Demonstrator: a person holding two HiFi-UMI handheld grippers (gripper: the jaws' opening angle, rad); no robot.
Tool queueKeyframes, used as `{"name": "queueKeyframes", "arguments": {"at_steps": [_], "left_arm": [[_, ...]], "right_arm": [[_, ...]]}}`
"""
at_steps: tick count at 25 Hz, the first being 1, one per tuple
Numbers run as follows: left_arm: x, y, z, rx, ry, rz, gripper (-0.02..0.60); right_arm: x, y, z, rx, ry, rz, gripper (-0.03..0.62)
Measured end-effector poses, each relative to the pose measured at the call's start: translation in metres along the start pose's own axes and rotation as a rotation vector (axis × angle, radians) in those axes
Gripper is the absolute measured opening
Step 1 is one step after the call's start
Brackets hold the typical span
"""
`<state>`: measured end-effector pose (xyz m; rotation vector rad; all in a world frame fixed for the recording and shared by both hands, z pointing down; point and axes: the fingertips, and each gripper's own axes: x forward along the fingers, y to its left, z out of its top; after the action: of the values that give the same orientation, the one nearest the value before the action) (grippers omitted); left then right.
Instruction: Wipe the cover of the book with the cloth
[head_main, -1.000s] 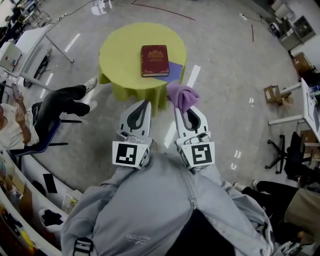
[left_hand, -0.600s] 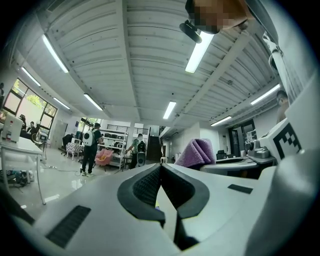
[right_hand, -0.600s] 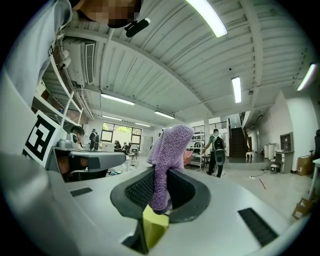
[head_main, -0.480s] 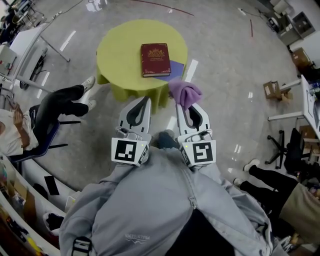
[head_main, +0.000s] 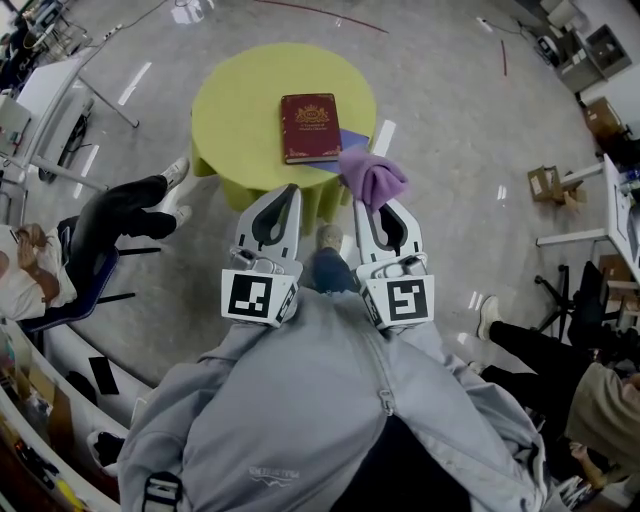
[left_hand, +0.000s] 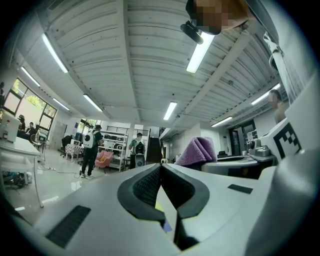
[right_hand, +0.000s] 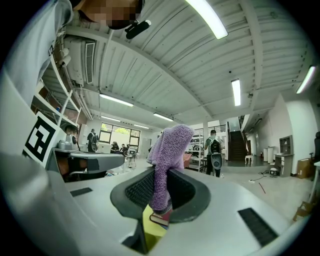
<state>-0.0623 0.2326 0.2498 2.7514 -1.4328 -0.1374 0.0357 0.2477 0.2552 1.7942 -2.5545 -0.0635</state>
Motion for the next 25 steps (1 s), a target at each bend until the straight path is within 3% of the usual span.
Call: {"name": "queueKeyframes", "arguments": {"at_steps": [25], "left_arm": [[0.202, 0.100, -0.033, -0.030, 0.062, 0.124, 0.018]], "right_arm": [[0.214, -0.108, -0.040, 0.022, 0.074, 0.165, 0.072]]}}
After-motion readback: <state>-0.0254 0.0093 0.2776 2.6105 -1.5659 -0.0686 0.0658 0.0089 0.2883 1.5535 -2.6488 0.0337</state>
